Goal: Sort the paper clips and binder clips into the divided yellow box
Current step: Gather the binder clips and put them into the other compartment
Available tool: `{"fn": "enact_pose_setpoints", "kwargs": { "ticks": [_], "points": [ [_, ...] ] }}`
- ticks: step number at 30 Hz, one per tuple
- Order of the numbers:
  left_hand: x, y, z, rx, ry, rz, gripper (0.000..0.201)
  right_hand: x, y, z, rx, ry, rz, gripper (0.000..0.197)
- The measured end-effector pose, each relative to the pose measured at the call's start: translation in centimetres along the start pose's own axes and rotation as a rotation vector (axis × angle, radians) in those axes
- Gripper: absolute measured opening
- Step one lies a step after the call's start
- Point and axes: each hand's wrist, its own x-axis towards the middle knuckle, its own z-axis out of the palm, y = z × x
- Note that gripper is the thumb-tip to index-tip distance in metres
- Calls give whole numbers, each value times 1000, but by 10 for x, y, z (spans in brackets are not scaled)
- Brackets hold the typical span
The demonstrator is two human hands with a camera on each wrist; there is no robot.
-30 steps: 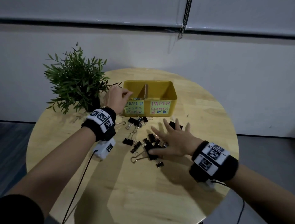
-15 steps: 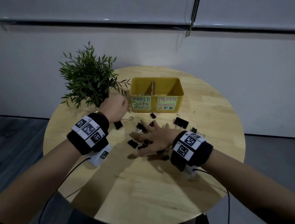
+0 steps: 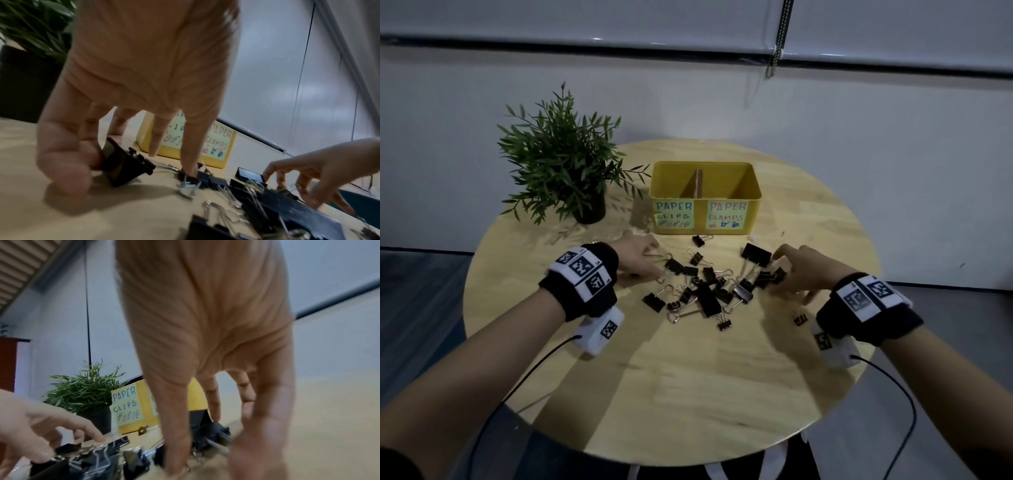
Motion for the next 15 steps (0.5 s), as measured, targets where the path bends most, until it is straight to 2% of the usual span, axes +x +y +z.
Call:
{"fn": "enact_pose_setpoints", "kwargs": {
  "ticks": [2, 4, 7, 9, 12, 15],
  "points": [
    [0, 7, 6, 8, 1, 66, 80, 2, -5, 6, 71, 11, -34, 61],
    [0, 18, 11, -8, -57, 123, 81, 0, -13, 11, 120, -11, -59, 63],
    [-6, 33, 13, -2, -139, 122, 83, -6, -33, 17, 168, -79, -104, 81],
    [-7, 42, 16, 18, -176, 117, 93, -10, -47, 25, 52, -73, -145, 94],
    [-6, 51, 29, 112, -103, 90, 99, -7, -60, 37, -164, 2, -187, 94],
    [-2, 49, 39, 112, -15, 82, 89, -1, -63, 38, -125, -39, -213, 80]
  ]
}}
